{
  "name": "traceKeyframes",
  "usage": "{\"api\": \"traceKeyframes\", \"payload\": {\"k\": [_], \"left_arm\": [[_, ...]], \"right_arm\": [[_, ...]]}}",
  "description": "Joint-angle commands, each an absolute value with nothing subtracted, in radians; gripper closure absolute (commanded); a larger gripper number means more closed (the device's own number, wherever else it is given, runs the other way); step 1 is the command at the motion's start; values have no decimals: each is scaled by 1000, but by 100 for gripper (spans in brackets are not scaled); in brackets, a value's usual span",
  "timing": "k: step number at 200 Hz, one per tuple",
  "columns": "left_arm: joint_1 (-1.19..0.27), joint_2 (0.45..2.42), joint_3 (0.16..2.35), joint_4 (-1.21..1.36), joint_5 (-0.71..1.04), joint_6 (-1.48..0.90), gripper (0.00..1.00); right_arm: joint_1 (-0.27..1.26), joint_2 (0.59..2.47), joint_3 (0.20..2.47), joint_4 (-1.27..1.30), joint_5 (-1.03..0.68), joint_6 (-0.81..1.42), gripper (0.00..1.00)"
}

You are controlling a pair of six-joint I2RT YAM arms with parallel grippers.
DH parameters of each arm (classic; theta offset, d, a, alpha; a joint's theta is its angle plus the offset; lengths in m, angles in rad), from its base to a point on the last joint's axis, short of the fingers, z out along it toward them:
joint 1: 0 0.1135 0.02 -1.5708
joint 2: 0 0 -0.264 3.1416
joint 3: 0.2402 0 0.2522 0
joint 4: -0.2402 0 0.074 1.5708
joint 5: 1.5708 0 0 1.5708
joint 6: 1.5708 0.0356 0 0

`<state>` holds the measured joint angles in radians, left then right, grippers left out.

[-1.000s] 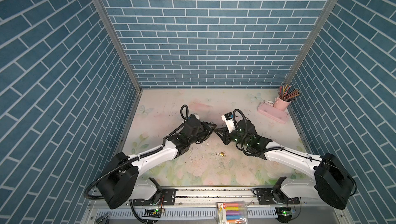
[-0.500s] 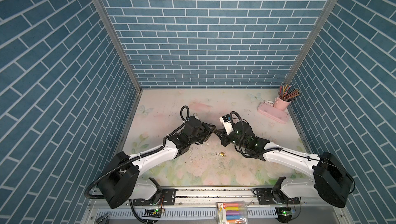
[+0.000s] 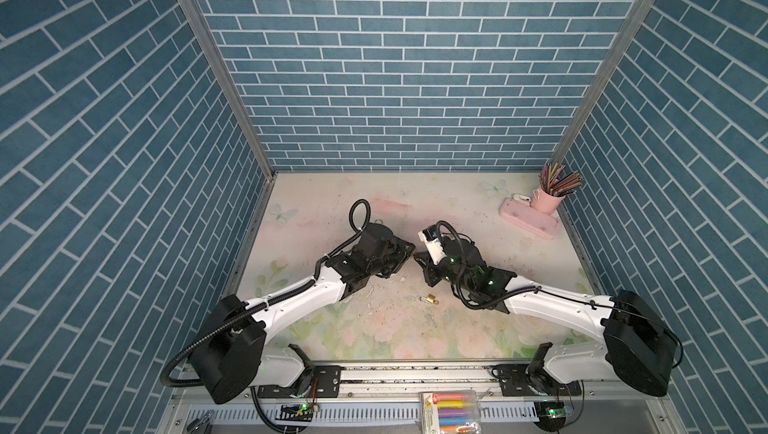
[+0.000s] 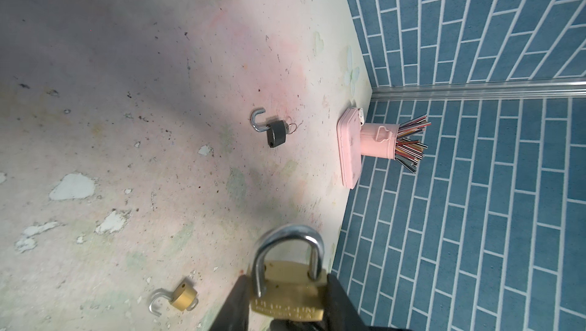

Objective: Lock with the key

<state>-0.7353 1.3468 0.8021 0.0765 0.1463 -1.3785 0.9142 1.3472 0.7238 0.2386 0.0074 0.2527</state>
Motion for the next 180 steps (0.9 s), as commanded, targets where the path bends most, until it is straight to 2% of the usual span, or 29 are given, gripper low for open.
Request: {"api": "traceKeyframes", "payload": {"k": [1, 45, 115, 180], "left_arm": [[-726, 1315, 774, 247, 110, -1276, 100], [-711, 1315, 737, 411, 110, -1173, 100], [-700, 1299, 673, 656, 153, -1201, 100], [-701, 1315, 687, 803, 259, -1179, 100]], "right_arm": [[878, 1327, 733, 190, -100, 267, 100], [796, 1294, 707, 269, -413, 414, 100], [681, 1251, 600, 559, -603, 642, 100], [663, 1303, 594, 773, -797, 783, 100]]}}
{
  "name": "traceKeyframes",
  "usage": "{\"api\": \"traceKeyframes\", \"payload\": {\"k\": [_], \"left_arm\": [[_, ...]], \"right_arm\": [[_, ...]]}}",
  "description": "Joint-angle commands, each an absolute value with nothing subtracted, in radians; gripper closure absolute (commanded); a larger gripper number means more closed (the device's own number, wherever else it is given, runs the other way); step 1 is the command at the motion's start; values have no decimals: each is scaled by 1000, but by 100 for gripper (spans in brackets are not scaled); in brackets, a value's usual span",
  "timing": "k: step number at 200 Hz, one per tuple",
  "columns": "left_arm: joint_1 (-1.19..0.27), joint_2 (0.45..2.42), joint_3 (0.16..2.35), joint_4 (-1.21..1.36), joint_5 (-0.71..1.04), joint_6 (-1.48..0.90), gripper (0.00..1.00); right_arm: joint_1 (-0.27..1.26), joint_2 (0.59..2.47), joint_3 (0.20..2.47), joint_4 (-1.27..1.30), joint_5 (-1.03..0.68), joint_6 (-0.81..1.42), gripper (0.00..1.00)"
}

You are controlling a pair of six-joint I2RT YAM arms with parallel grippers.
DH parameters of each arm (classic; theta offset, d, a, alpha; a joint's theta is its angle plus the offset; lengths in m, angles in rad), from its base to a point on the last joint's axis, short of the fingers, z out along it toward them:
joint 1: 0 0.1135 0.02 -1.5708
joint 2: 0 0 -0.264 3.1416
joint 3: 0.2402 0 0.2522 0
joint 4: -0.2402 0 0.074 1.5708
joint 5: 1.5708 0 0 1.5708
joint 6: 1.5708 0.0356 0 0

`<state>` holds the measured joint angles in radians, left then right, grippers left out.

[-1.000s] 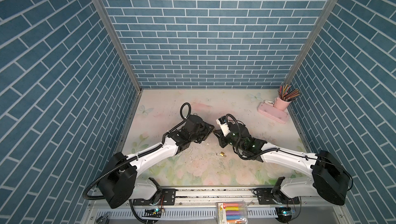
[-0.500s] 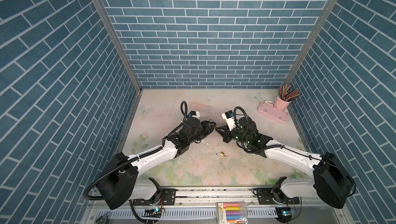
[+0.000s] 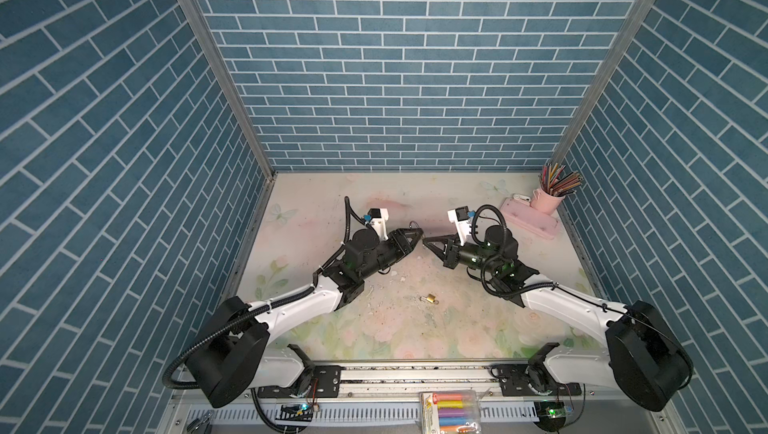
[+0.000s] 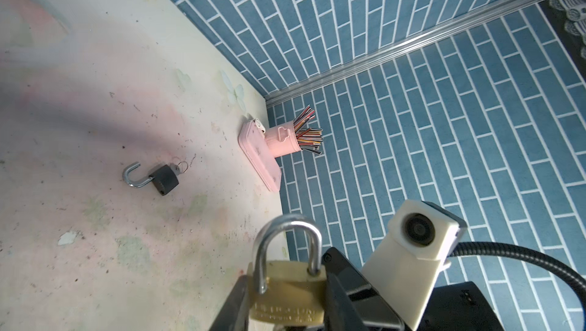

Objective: Lock with the key

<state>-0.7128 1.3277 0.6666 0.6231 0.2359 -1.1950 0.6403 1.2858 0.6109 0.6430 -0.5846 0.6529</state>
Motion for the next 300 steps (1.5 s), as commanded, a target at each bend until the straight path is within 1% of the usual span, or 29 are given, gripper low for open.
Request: {"api": "traceKeyframes", "payload": {"k": [1, 49, 90, 107, 114, 124, 129, 142, 170, 178, 206, 230, 265, 300], "left_arm": [[-700, 1315, 687, 804, 260, -1178, 100], [-701, 1310, 691, 881, 304, -1145, 100], [-699, 1292, 674, 951, 296, -1098, 100], [-697, 1287, 672, 936, 280, -1095, 100], [-696, 1282, 671, 916, 267, -1096, 100], [-695, 1272, 670, 870, 237, -1103, 100], [-696, 1267, 669, 853, 226, -1103, 100], [-693, 1254, 663, 808, 202, -1106, 100], [-692, 1232, 648, 774, 177, -1119, 100], [-693, 1229, 647, 773, 178, -1119, 100], [-693, 1237, 652, 771, 193, -1118, 100], [-695, 1251, 673, 750, 205, -1110, 100], [-698, 1258, 702, 702, 208, -1082, 100], [-700, 1259, 700, 705, 209, -1083, 100]], "right_arm": [[663, 1303, 594, 777, -799, 786, 100], [637, 1349, 573, 979, -905, 944, 100], [617, 1362, 562, 1035, -907, 1015, 100], [603, 1353, 557, 1031, -892, 1014, 100], [595, 1340, 559, 989, -876, 1004, 93], [590, 1312, 562, 913, -843, 967, 87], [589, 1287, 567, 853, -812, 934, 81], [587, 1220, 577, 710, -729, 853, 71], [586, 1090, 577, 566, -594, 748, 55], [584, 1061, 581, 536, -570, 728, 53], [586, 1001, 590, 480, -518, 676, 54], [590, 997, 603, 479, -495, 664, 56], [618, 1047, 656, 486, -464, 642, 59], [645, 1124, 718, 506, -491, 632, 60]]}}
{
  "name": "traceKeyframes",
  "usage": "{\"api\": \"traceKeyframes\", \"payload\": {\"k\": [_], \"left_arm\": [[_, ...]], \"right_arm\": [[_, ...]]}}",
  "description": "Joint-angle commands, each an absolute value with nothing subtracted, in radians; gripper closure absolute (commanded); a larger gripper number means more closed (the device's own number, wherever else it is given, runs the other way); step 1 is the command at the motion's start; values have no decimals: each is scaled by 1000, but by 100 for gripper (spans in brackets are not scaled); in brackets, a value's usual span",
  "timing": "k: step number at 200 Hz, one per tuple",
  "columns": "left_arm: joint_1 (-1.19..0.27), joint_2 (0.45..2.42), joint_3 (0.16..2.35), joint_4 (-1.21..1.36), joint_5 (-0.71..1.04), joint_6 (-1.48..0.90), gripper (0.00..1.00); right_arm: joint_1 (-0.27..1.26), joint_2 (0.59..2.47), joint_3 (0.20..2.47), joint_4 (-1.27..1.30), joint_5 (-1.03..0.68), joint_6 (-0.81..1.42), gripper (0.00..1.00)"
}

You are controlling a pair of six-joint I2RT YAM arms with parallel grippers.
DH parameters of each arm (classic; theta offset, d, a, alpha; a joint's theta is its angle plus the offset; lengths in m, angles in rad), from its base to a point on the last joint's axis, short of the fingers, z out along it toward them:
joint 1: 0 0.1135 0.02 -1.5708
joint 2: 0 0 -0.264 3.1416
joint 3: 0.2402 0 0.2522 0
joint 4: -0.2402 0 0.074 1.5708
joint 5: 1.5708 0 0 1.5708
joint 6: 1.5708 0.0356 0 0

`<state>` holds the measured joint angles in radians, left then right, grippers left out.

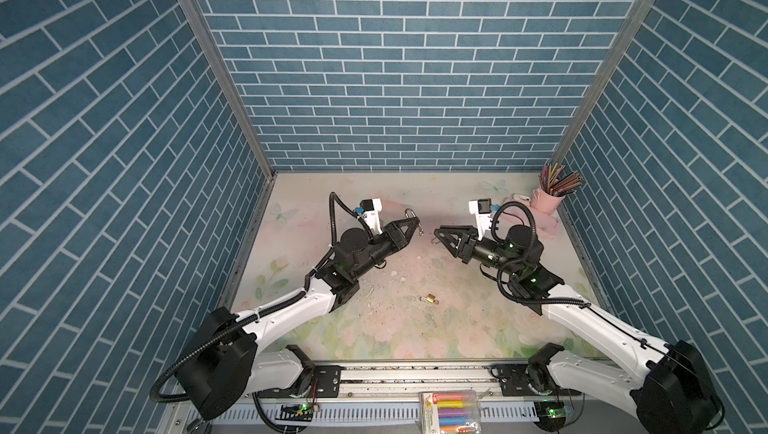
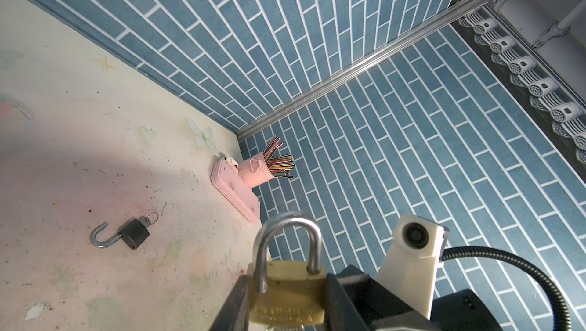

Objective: Lock with the key

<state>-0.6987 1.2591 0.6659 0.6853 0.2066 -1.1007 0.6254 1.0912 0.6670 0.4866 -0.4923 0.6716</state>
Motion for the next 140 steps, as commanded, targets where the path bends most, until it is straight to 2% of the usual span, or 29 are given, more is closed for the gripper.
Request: {"api": "traceKeyframes", "payload": {"k": [1, 62, 140], "left_arm": [[-700, 1259, 699, 705, 209, -1084, 100], [-698, 1262, 701, 718, 219, -1088, 100], [-700, 1266, 699, 727, 218, -1093, 100]], "right_arm": [[646, 1127, 720, 506, -491, 631, 60], [670, 1205, 738, 501, -506, 611, 61], [674, 1259, 753, 537, -556, 628, 85]]}}
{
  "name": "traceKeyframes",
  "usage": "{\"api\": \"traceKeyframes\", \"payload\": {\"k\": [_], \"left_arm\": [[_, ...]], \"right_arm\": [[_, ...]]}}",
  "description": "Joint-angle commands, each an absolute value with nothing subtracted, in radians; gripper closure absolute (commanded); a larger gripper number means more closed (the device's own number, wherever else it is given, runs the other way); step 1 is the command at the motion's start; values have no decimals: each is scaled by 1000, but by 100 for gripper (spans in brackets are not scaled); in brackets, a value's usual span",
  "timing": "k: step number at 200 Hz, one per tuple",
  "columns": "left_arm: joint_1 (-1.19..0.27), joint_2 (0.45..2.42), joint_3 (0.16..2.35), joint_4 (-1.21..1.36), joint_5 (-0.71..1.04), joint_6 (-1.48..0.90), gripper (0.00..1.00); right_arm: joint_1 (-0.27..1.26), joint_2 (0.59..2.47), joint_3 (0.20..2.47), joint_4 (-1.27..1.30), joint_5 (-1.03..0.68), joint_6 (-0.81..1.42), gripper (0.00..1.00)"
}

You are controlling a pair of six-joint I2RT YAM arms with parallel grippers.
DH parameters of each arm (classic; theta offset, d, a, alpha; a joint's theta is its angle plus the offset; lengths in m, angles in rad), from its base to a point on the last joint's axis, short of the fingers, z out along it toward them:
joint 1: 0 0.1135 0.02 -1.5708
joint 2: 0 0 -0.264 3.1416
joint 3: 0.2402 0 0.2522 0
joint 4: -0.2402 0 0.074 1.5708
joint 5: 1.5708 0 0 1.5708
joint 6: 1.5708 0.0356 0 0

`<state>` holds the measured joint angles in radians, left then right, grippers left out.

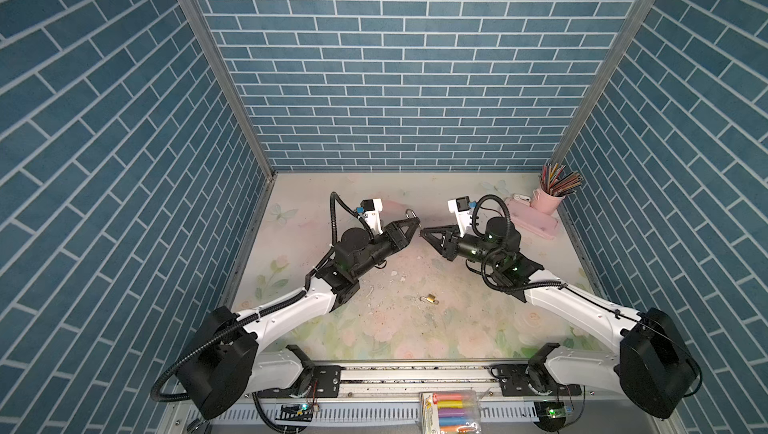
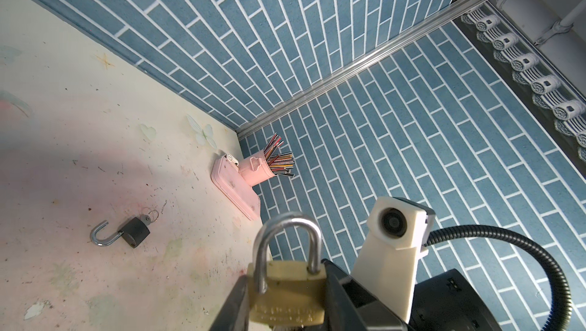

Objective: Lock with the key

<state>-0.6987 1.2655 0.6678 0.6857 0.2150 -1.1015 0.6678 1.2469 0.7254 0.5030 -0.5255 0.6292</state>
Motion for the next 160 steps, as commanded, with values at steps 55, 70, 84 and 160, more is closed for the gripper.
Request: {"api": "traceKeyframes", "payload": {"k": [55, 70, 84, 160], "left_arm": [[-701, 1266, 688, 759, 215, -1094, 100], [-700, 1268, 678, 792, 212, -1093, 100], [-700, 1272, 665, 829, 209, -1086, 100], [-698, 1291, 592, 1087, 283, -1070, 100]], "right_arm": [[673, 1285, 746, 584, -598, 658, 100], [673, 1291, 744, 604, -624, 670, 100], [669, 1296, 739, 625, -647, 682, 100], [597, 1352, 676, 887, -847, 842, 100]]}}
